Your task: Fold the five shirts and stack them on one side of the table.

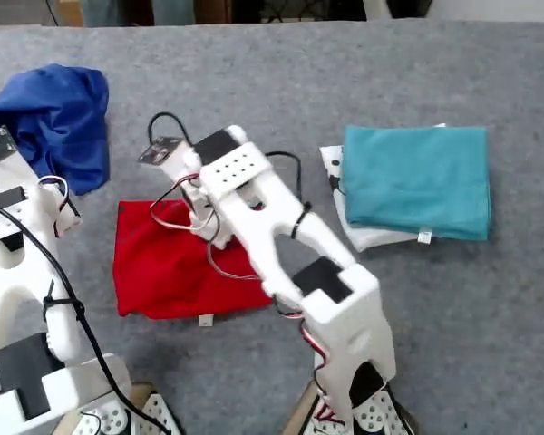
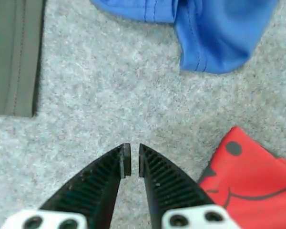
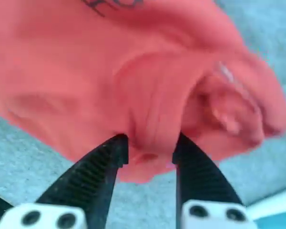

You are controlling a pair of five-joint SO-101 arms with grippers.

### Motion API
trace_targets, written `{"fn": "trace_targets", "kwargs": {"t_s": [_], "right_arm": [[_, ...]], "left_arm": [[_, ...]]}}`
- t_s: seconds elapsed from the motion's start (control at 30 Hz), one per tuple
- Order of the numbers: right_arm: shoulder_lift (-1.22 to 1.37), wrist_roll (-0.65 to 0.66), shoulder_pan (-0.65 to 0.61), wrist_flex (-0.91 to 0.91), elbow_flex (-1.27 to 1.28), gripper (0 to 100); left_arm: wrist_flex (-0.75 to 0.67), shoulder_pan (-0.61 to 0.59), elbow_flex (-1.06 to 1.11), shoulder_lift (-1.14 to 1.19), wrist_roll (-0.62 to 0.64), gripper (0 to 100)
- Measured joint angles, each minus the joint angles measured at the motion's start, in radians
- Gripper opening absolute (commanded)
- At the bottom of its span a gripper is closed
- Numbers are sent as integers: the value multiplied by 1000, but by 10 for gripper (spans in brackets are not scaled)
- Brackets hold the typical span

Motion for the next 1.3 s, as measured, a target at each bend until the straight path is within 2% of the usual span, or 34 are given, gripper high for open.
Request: {"fn": "trace_targets", "kwargs": {"t_s": [0.27,0.4,0.7,0.87,1.17,1.23,1.3], "right_arm": [[163,0,-11,35,-184,149],[195,0,-11,104,-285,10],[195,-15,8,138,-319,15],[83,-31,12,138,-195,15],[-235,-31,23,138,187,17],[-299,-31,23,138,233,70],[-364,-31,23,127,252,181]], "left_arm": [[0,0,0,0,0,55],[0,0,0,0,0,55],[0,0,0,0,0,57],[0,0,0,0,0,57],[0,0,0,0,0,58],[0,0,0,0,0,58],[0,0,0,0,0,58]]}}
